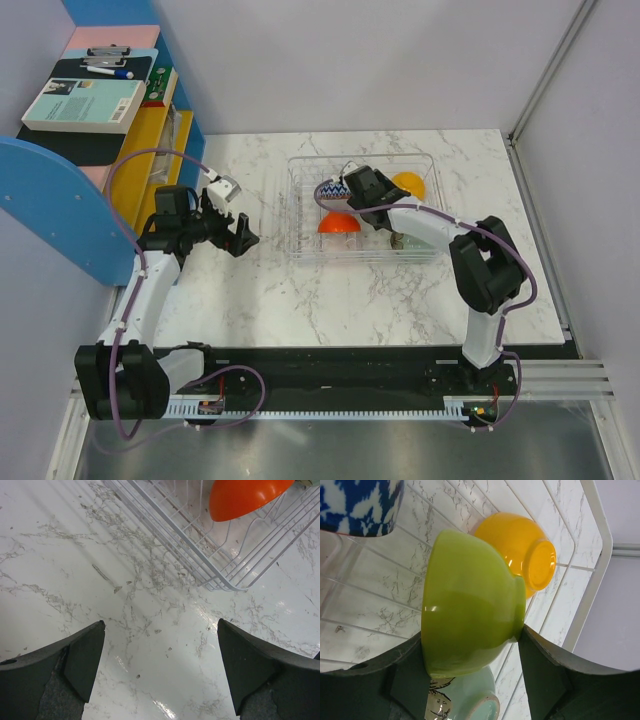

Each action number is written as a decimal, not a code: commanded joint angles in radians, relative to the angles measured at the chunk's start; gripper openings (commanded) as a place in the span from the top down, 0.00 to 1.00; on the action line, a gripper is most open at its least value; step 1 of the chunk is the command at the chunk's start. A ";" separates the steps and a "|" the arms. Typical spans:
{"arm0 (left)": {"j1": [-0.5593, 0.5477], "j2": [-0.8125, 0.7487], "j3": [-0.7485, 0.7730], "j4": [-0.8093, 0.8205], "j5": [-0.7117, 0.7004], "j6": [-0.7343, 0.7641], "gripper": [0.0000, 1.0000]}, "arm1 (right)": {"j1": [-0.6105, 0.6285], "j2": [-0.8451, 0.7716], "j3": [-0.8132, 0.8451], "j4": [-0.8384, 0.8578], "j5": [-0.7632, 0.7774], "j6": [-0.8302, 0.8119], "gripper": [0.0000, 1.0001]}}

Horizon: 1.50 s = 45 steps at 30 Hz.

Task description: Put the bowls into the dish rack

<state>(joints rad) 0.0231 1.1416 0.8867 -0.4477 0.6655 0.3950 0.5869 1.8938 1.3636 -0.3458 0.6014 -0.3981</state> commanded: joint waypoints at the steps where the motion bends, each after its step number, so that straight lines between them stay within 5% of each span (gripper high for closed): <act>1: 0.008 -0.023 -0.005 0.033 0.026 0.030 0.00 | 0.008 0.021 -0.018 -0.012 -0.002 0.001 0.34; 3: 0.006 -0.026 -0.006 0.033 0.026 0.031 0.00 | 0.008 0.013 -0.014 -0.022 -0.020 0.007 0.20; 12: 0.008 -0.031 -0.008 0.033 0.023 0.033 0.00 | 0.010 -0.002 -0.001 -0.090 -0.130 0.010 0.06; 36: 0.015 -0.042 -0.009 0.033 0.026 0.034 0.00 | 0.010 -0.186 0.020 -0.341 -0.367 -0.016 0.02; 45: 0.017 -0.059 -0.009 0.030 0.043 0.039 0.00 | -0.036 -0.470 0.066 -0.394 -0.634 0.022 0.02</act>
<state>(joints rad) 0.0334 1.1206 0.8810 -0.4465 0.6659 0.4030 0.5827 1.5867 1.3670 -0.7143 0.1459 -0.4030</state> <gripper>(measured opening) 0.994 0.975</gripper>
